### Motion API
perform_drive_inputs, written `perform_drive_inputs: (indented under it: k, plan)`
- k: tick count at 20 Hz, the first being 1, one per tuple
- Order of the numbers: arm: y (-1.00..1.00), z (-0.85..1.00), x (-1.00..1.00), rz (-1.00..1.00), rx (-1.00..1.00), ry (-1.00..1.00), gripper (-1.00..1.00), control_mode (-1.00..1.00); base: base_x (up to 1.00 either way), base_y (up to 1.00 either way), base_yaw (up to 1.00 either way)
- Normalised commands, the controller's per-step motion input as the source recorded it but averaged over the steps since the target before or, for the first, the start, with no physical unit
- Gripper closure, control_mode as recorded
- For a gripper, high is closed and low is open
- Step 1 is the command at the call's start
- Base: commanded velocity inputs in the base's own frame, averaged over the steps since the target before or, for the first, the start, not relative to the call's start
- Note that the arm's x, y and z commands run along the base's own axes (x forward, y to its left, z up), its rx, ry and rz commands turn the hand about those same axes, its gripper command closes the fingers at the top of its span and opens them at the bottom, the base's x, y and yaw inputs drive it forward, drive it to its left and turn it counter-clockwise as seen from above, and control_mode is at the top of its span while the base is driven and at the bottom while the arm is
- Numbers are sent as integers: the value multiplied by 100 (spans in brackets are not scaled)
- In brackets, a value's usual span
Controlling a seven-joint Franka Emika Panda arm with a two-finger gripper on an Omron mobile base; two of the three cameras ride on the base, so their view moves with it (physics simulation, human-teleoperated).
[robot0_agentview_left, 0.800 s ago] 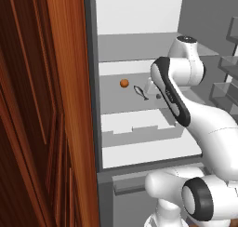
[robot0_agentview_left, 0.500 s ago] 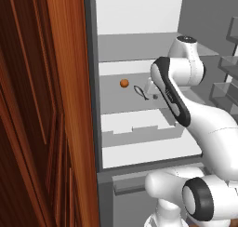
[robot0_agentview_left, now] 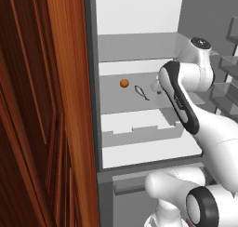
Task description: Take the fish out of the fridge, briefly rinse it in the sink, and place it on the tray next to the sink.
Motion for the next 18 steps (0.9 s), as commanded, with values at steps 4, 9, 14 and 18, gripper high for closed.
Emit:
perform_drive_inputs:
  k: [4,9,14,18]
  plan:
    - [-4,-13,27,5,-1,-1,-100,-100,0,0,0]
    - [1,-14,16,0,0,6,-100,-100,0,0,0]
    - [1,-32,39,-1,-3,-2,-100,-100,0,0,0]
    - [0,-43,40,-5,0,-8,-100,-100,0,0,0]
